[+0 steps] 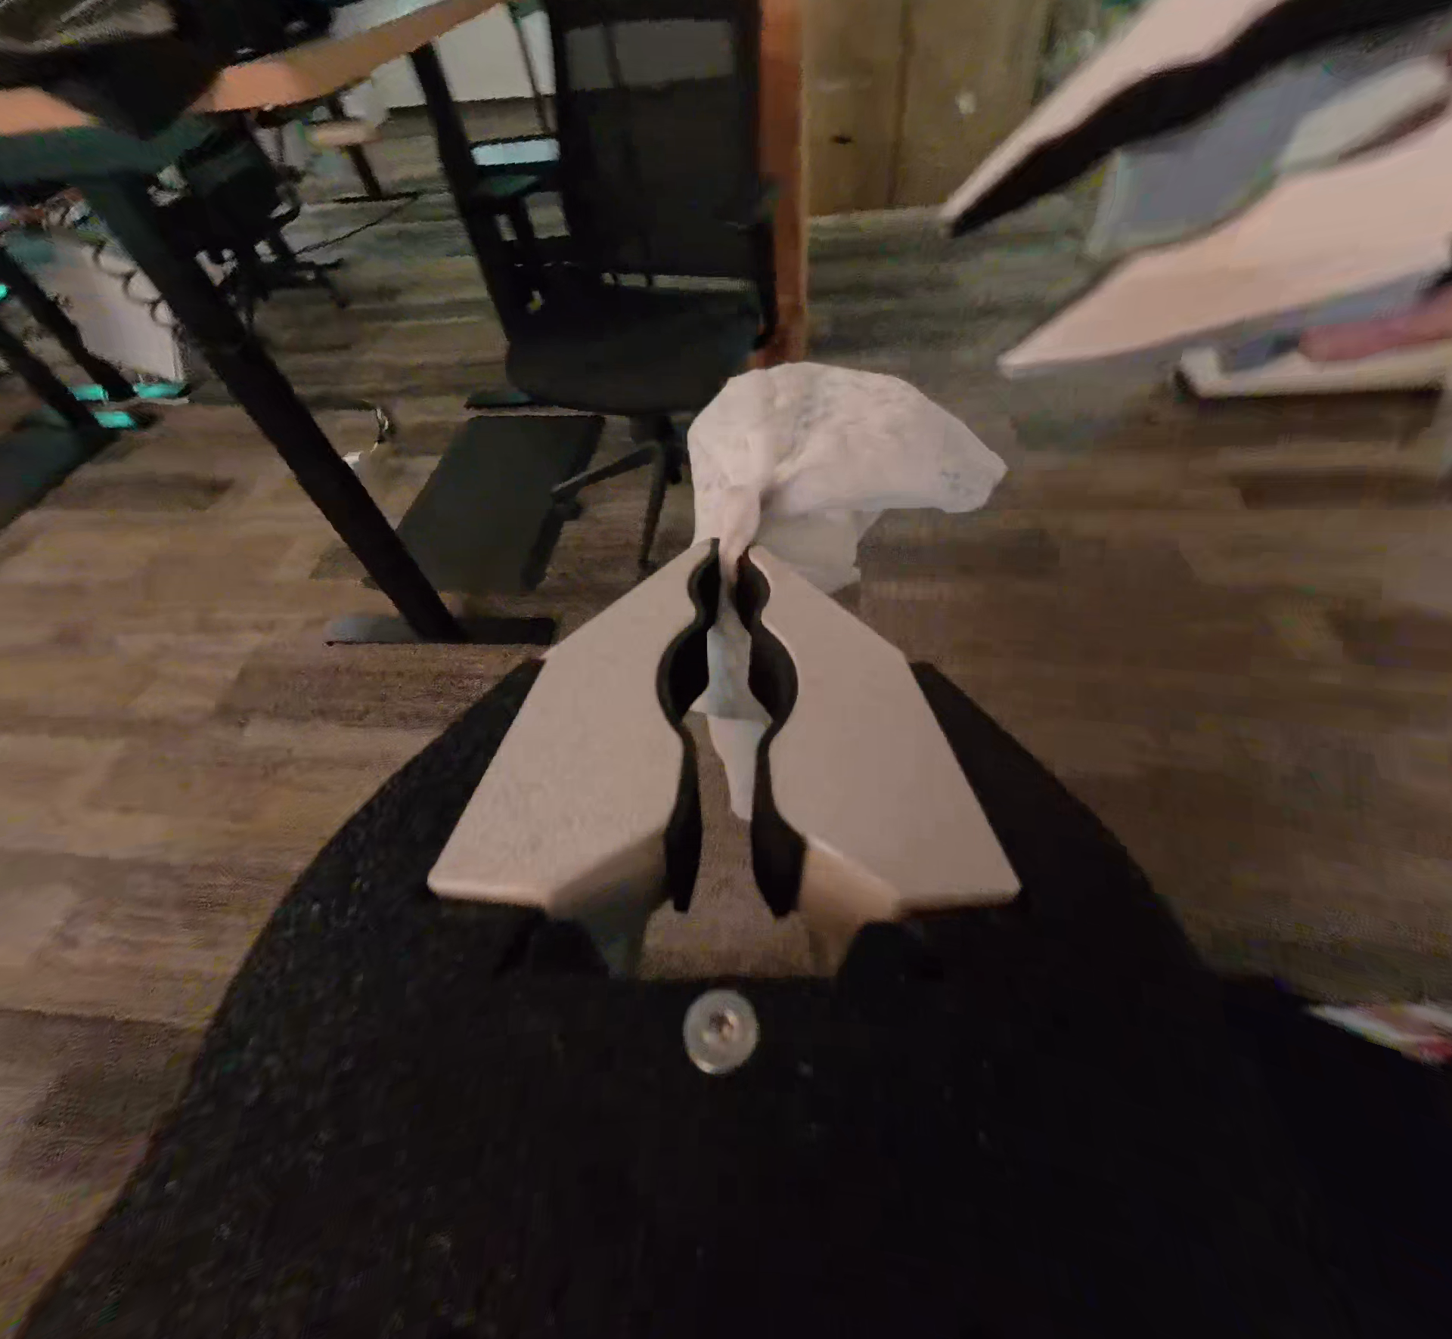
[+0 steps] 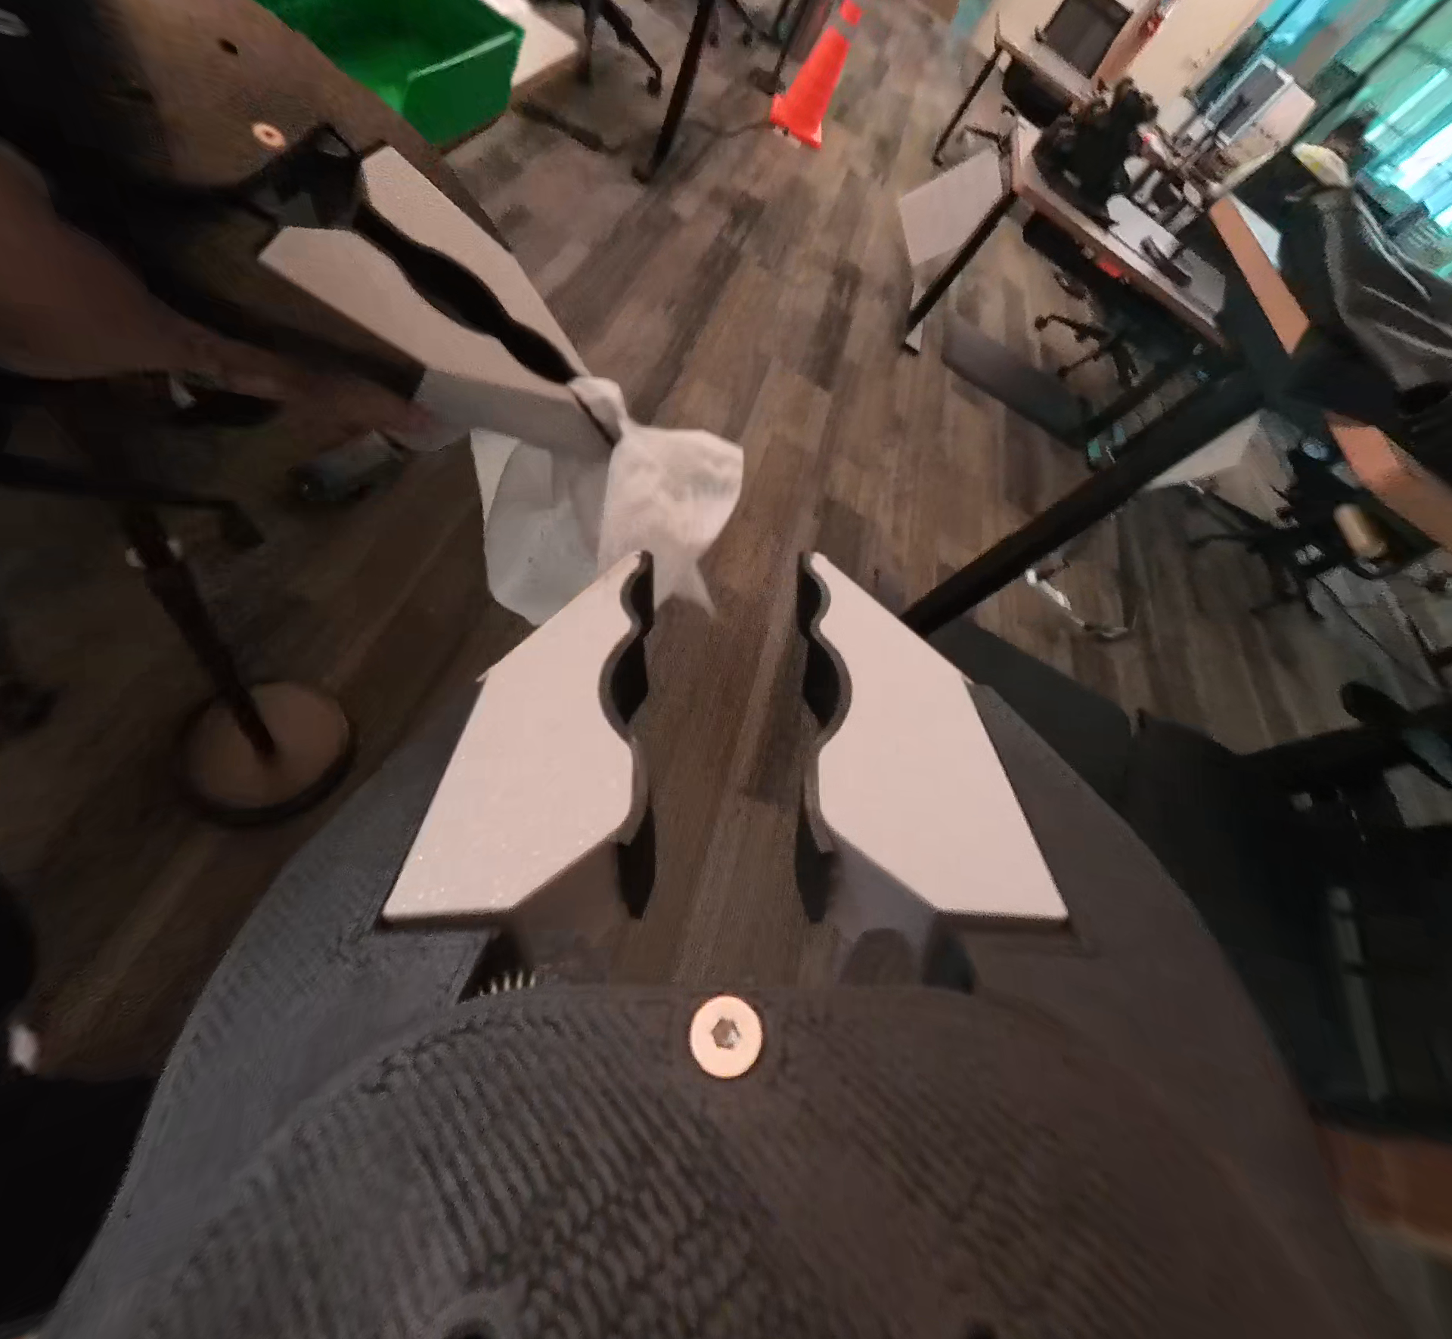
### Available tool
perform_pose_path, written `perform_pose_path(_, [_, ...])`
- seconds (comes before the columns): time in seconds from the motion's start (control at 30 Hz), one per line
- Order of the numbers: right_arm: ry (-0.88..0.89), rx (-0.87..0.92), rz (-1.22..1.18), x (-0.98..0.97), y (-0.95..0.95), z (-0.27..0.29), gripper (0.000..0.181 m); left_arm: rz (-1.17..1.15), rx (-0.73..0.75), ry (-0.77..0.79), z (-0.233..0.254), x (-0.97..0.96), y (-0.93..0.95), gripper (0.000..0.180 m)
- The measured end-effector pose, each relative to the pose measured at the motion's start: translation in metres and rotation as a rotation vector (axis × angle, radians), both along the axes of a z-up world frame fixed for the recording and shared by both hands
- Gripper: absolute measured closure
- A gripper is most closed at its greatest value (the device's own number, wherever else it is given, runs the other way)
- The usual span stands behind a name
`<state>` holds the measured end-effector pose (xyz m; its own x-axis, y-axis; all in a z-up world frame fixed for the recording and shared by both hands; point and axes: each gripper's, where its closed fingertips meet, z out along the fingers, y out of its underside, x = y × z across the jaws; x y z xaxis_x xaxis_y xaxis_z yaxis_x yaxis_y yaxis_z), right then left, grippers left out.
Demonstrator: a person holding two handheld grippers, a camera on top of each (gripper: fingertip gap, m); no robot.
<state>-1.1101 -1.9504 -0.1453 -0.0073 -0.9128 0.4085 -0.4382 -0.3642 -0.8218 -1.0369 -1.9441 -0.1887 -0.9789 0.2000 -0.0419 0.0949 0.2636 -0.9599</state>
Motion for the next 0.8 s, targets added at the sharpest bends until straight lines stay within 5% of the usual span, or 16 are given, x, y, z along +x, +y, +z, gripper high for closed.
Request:
perform_pose_path(0.17, [-0.017,0.147,0.19,0.089,-0.117,-0.016,0.129,0.172,-0.125,0.343,0.019,0.112,-0.107,0.18])
perform_pose_path(0.3, [-0.055,0.28,0.278,0.188,-0.187,-0.029,0.119,0.393,-0.092,0.228,0.015,0.205,-0.145,0.179])
perform_pose_path(0.53, [-0.114,0.251,0.302,0.382,-0.3,-0.048,0.107,0.748,-0.064,0.049,0.0,0.407,-0.192,0.179])
perform_pose_path(0.8, [-0.044,0.248,0.187,0.632,-0.458,-0.055,0.098,0.791,-0.034,0.045,0.004,0.676,-0.314,0.179])
